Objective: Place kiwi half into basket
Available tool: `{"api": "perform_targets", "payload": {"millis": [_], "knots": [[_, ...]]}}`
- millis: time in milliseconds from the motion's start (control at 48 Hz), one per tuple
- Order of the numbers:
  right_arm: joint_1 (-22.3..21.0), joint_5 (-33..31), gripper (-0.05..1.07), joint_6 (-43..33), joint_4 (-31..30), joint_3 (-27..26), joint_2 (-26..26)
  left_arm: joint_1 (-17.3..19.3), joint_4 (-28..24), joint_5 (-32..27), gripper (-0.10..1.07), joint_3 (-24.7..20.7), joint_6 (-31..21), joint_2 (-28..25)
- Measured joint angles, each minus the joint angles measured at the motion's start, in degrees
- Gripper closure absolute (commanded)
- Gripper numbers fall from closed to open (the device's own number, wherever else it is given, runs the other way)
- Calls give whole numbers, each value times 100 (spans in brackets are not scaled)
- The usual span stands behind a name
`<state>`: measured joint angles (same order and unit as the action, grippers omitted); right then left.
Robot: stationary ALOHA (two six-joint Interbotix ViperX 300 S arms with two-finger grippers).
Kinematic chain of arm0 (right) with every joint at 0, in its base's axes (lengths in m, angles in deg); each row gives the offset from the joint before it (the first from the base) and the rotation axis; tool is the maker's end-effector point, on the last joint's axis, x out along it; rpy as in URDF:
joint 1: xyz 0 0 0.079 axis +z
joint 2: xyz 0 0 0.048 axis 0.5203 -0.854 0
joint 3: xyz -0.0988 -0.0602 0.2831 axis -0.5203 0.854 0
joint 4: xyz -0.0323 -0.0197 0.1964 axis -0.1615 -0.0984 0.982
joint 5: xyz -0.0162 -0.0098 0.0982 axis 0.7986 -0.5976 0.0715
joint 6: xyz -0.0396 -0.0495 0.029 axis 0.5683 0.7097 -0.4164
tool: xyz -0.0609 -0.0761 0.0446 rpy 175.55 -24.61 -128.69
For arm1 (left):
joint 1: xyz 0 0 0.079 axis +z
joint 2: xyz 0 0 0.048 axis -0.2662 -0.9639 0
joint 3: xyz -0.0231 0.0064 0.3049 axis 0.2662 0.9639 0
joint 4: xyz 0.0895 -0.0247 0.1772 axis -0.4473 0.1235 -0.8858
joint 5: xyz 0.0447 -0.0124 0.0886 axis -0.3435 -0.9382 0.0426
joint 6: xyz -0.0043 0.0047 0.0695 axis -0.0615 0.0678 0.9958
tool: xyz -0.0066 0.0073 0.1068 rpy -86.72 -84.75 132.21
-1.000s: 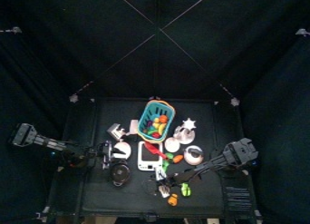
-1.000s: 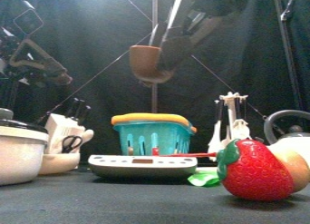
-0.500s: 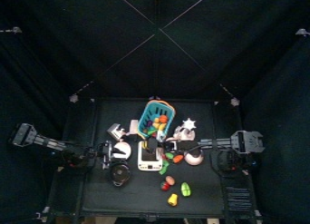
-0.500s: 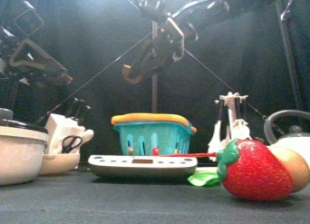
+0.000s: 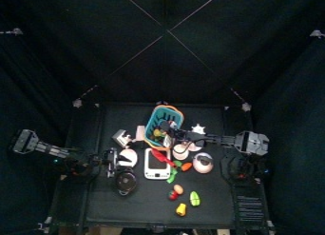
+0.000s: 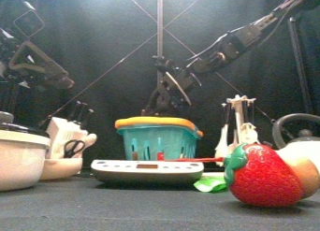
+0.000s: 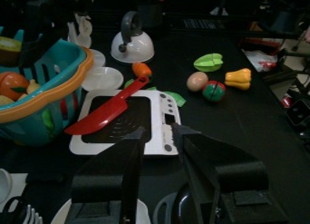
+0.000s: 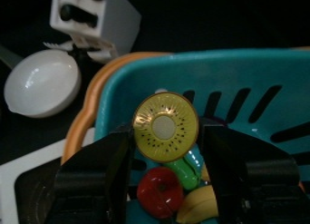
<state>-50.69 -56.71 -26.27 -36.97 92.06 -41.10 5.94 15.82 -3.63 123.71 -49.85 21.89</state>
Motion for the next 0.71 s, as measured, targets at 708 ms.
{"api": "perform_targets", "payload": {"millis": [708], "knots": [[-9, -18, 1, 0, -114, 0, -88, 0, 0, 9, 25, 0, 0, 0]]}}
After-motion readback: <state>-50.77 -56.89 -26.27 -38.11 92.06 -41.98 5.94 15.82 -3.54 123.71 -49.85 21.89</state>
